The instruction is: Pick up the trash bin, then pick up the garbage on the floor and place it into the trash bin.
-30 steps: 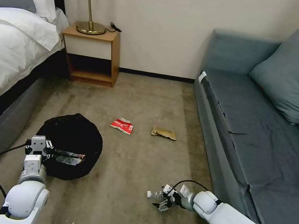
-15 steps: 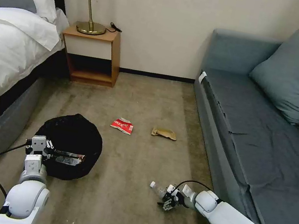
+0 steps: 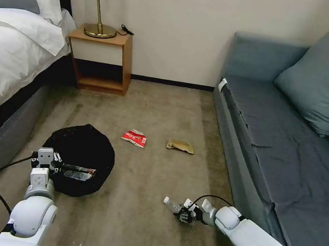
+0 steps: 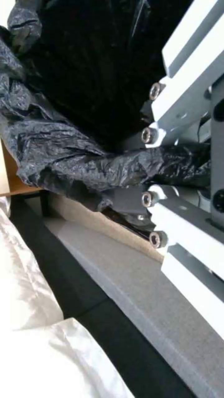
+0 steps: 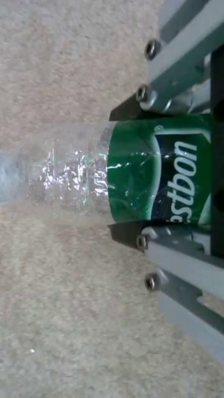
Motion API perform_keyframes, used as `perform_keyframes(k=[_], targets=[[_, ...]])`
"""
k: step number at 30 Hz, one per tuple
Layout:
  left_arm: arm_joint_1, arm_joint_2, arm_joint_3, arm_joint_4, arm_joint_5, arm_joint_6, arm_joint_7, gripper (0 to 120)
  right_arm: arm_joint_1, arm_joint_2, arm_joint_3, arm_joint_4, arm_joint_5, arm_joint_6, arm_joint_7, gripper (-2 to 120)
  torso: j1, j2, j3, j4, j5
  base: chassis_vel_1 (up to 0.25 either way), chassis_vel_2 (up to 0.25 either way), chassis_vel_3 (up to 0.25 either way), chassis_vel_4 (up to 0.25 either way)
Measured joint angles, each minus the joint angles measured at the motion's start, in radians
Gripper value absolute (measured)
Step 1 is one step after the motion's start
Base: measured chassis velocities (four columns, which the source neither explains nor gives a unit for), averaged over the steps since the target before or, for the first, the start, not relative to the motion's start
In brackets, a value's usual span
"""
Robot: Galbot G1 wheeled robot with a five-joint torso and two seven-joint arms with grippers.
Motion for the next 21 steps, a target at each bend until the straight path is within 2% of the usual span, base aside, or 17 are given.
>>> perform_keyframes(k=[6,12,17,21], targets=[[0.008,0.007,-0.009,-0.004,-0.003,0.0,0.001,4,0.006,-0.002,0.004,0.023,0.002,-0.003,-0.003,23,0.0,0.0,0.0,-0.0002,0.0,0.0,0.0,0.0,0.0],[0.011,0.013,-0.009,-0.005,-0.005,-0.002,0.001,4,0.021,0.009,0.042,0.078,0.023,-0.008,-0.006,23,0.0,0.0,0.0,-0.0002,-0.0001,0.0,0.0,0.0,0.0],[0.0,0.011,0.006,-0.013,-0.003,0.0,0.001,4,0.1,0.075,0.057,0.205,0.147,-0.063,-0.009,23,0.0,0.0,0.0,-0.0001,-0.0003,0.0,0.0,0.0,0.0],[-0.005,0.008,0.013,-0.013,0.004,0.001,0.003,4,0.142,0.134,0.056,0.247,0.179,-0.078,-0.01,23,0.0,0.0,0.0,0.0,-0.0002,0.0,0.0,0.0,0.0]])
